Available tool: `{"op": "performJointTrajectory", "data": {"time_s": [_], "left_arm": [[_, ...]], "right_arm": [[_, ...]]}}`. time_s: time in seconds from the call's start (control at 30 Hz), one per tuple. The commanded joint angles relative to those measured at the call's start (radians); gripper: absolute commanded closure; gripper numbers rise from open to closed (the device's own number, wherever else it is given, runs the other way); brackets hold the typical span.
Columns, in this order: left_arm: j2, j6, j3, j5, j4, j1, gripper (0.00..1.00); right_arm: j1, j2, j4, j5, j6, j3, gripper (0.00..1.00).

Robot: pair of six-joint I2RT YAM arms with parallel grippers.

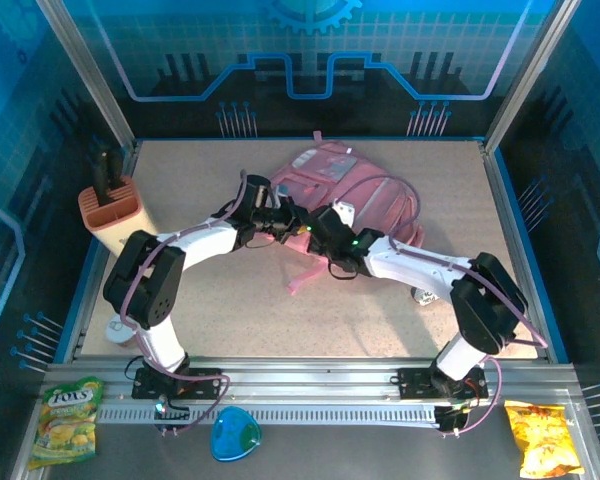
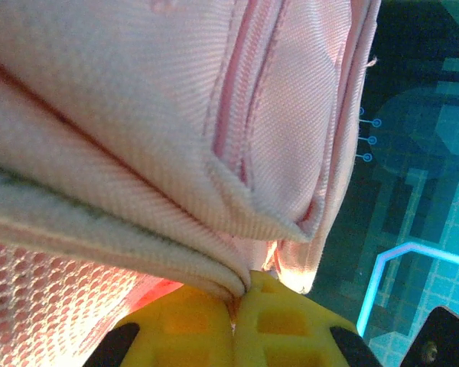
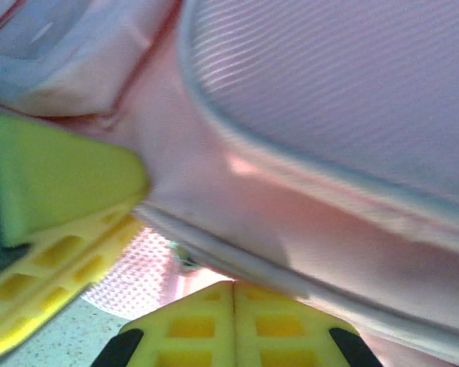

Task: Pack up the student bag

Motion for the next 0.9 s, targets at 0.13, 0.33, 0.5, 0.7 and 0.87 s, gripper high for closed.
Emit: {"op": "performJointTrajectory", "data": {"time_s": [0.13, 0.33, 0.5, 0.7, 0.87], "left_arm": [[0.018, 0.035, 0.059, 0.044, -0.008, 0.005, 1.00], [0.012, 0.027, 0.063, 0.056, -0.003, 0.003, 1.00], [0.004, 0.034, 0.064, 0.059, -0.016, 0.000, 1.00], [-0.001, 0.032, 0.062, 0.064, -0.015, -0.002, 1.00], [-0.004, 0.027, 0.050, 0.064, -0.011, -0.003, 1.00]], "right_arm": [[-0.034, -0.063, -0.001, -0.048, -0.055, -0.045, 0.93], [-0.005, -0.038, 0.132, -0.124, -0.109, -0.042, 0.67], [-0.001, 0.021, 0.116, -0.060, -0.106, 0.003, 0.65], [-0.012, 0.076, 0.125, -0.009, -0.072, 0.035, 0.72], [-0.018, 0.080, 0.154, 0.080, -0.087, 0.044, 0.70]]}}
